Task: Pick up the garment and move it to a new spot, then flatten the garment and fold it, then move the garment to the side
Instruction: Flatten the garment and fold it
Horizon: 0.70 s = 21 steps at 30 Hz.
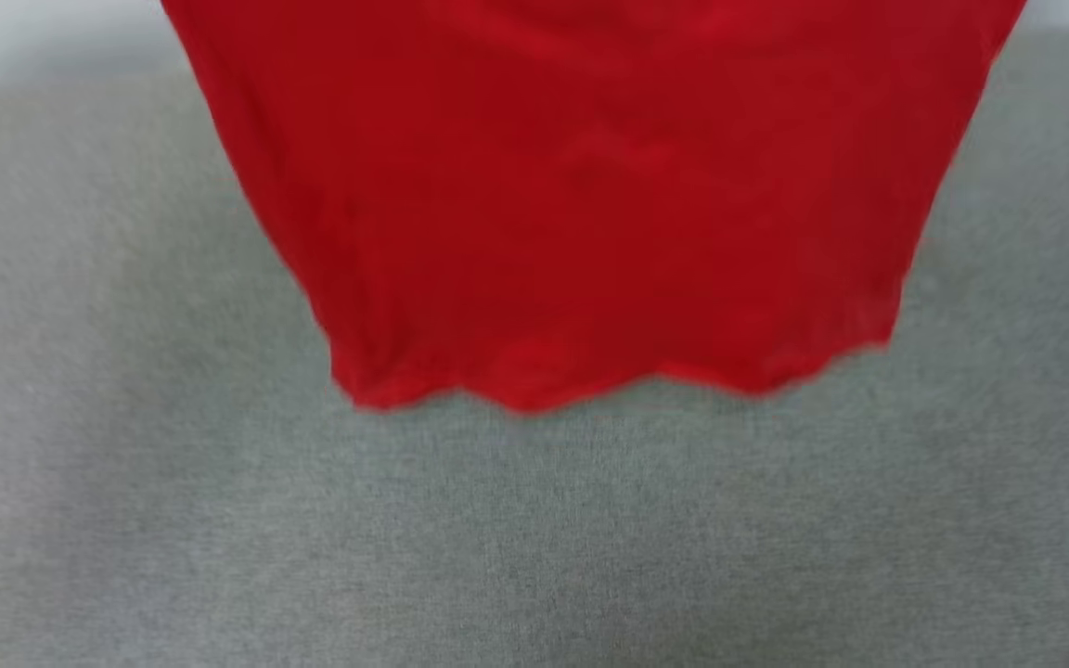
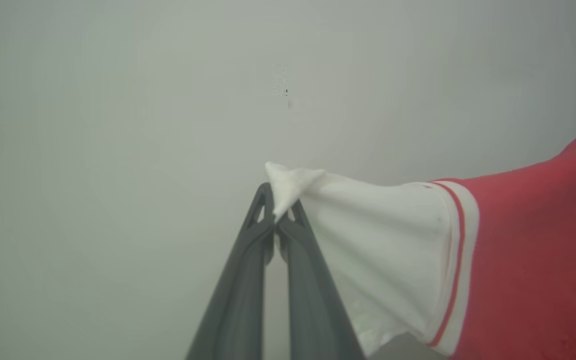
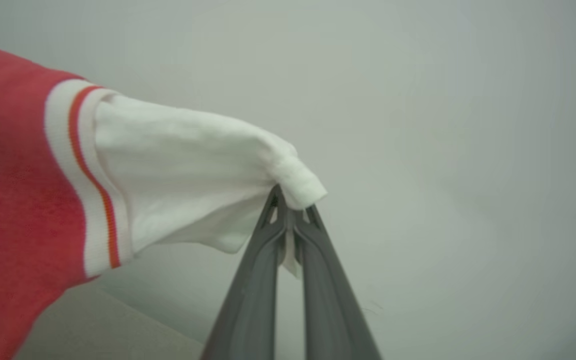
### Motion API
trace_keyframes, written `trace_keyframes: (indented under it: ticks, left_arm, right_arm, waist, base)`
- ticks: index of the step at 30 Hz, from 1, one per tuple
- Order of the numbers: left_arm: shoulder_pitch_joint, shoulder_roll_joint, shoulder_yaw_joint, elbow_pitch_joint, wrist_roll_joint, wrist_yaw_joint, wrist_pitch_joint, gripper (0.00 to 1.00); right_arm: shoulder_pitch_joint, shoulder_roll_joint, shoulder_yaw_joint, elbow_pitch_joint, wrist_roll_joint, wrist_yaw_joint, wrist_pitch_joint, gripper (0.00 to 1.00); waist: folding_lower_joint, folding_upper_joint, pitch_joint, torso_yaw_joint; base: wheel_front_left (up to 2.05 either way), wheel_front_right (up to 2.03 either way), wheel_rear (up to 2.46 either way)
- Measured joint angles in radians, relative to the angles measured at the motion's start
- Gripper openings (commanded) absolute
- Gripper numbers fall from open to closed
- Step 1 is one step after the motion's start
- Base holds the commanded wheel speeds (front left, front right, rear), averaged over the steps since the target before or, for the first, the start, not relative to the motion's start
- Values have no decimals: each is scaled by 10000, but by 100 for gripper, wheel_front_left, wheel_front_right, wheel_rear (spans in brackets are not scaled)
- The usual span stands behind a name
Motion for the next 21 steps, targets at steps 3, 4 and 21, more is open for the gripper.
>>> trace_keyframes:
  ticks: [3,4,21]
  left_arm:
    - [-1509,-366,-276,1039,313,-359,182,0]
    - [-2003,-508,-330,1379,349,-451,238,0]
    - [-7772,-3170,-1459,6278,1634,-1116,-2226,0]
  right_arm:
    - [-1167,71,397,642,-207,-2,-29,0]
    - [-1555,115,608,884,-297,0,-54,0]
    - [-6619,1522,291,5039,-2635,0,-2075,0]
  waist:
    - [1,0,767,10]
    - [1,0,1022,12]
    - [3,0,4432,524]
  base:
    - [0,0,0]
    - [0,0,0]
    - [0,0,0]
